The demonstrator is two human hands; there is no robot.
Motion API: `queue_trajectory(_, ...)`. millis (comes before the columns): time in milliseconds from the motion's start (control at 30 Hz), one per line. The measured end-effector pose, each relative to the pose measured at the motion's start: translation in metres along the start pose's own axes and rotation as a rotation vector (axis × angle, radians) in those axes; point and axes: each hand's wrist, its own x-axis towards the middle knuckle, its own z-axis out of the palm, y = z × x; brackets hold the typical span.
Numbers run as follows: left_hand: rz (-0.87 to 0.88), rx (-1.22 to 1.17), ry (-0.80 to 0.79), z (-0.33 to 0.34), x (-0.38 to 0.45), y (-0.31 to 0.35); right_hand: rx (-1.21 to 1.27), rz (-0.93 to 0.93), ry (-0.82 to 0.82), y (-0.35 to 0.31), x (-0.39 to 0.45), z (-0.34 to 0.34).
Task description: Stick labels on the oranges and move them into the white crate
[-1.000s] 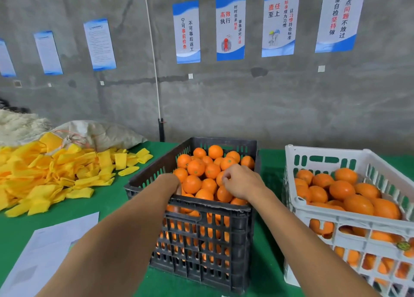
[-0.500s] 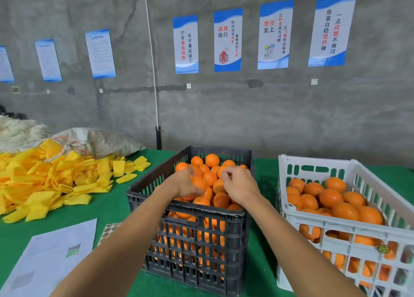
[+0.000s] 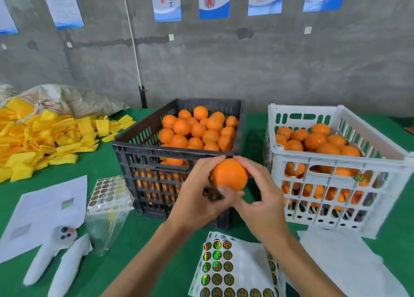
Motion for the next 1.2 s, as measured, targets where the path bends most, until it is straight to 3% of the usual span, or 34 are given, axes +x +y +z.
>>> queue_trajectory(100, -0.116, -0.068, -0.036, 0.015, -0.041, -0.008, -0.022, 0.036, -0.134, 0.020, -0.035, -0.005)
queue_trajectory(233, -0.541, -0.176, -0.210, 0.043, -0.088, -0.021, 0.041, 0.380, -0.343, 0.051, -0.075, -0.008)
queue_trajectory(300, -0.644, -0.185, -0.297, 0.053, -0.109, -0.031, 0.021, 0.452, -0.408, 0.064, -0.094, -0.010)
queue_trajectory(400, -0.677, -0.233, -0.308, 0.062, -0.127, -0.034, -0.051, 0.480, -0.472, 0.072, -0.112, -0.013)
queue_trajectory(500, -0.658, -0.087, -0.246, 0.065, -0.132, -0.031, -0.046, 0.476, -0.477, 0.070, -0.117, -0.021)
queue_trajectory(600, -0.701, 0.004, -0.127, 0.062, -0.140, -0.030, -0.025, 0.404, -0.700, 0.068, -0.127, -0.030)
queue_trajectory(700, -0.740, 0.030, -0.071, 0.059, -0.144, -0.032, -0.205, 0.316, -0.875, 0.071, -0.139, -0.032)
queue_trajectory(933, -0.740, -0.021, 0.006, 0.055, -0.144, -0.032, -0.247, 0.296, -0.879, 0.077, -0.137, -0.028)
queue_trajectory(1200, -0.763, -0.165, 0.062, 0.053, -0.141, -0.028, -0.226, 0.237, -0.738, 0.077, -0.139, -0.025)
